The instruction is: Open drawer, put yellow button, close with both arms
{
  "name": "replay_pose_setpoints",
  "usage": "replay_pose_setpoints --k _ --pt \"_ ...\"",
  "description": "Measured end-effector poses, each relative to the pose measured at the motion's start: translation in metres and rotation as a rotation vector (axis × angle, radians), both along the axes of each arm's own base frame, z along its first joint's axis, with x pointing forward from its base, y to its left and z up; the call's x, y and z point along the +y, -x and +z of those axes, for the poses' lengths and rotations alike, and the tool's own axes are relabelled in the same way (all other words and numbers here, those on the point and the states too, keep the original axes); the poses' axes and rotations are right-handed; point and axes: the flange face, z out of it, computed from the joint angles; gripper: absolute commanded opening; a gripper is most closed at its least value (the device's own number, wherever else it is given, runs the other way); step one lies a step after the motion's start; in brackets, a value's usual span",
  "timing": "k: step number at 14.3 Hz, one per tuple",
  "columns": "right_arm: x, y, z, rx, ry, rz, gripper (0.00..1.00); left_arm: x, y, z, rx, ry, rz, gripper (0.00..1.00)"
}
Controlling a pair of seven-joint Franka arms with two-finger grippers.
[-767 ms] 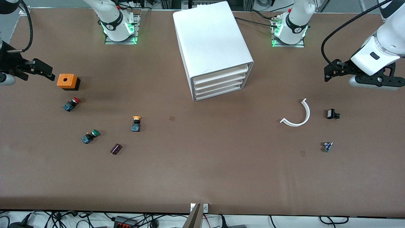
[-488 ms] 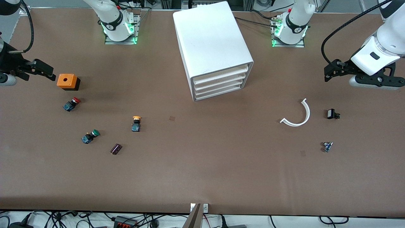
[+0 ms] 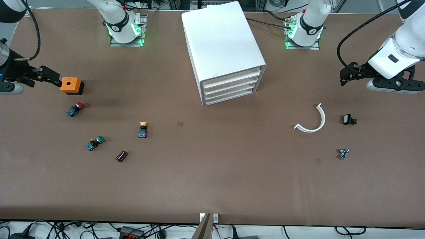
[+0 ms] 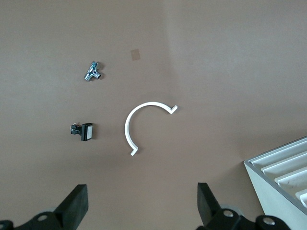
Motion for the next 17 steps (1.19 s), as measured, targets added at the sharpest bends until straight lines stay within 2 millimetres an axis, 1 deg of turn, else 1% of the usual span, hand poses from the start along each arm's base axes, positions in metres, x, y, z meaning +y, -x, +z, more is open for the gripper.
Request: replay_pose_setpoints --k 2,6,7,9,11,12,15,17 --pt "0.007 -0.005 -0.01 0.014 0.0 0.014 1.0 0.0 0.0 0.0 0.0 0.0 0.001 1.0" --pt "0.022 -0.021 -0.04 0.038 0.001 0.04 1.0 0.0 0.0 0.0 0.004 0.0 0.0 1.0" --pt "0.031 -0.025 -0.047 0.043 0.001 0.054 1.0 -0.001 0.002 -0.001 0.013 -0.001 -0.001 1.0" --pt "0.056 -0.031 -0.058 0.042 0.002 0.097 1.0 -0.006 0.007 -0.005 0.059 -0.006 -0.011 1.0" --pt "0.08 -0.036 -0.072 0.046 0.004 0.133 1.0 -0.018 0.014 -0.013 0.121 -0.014 -0.035 1.0" --pt "0.086 -0.039 -0.081 0.054 0.005 0.143 1.0 -0.028 0.017 -0.019 0.162 -0.02 -0.053 1.0" --pt "0.089 -0.049 -0.11 0.083 0.007 0.146 1.0 -0.066 0.03 -0.037 0.269 -0.041 -0.128 1.0" --pt "0.094 -0.052 -0.128 0.11 0.01 0.154 1.0 -0.088 0.036 -0.046 0.316 -0.008 -0.163 1.0"
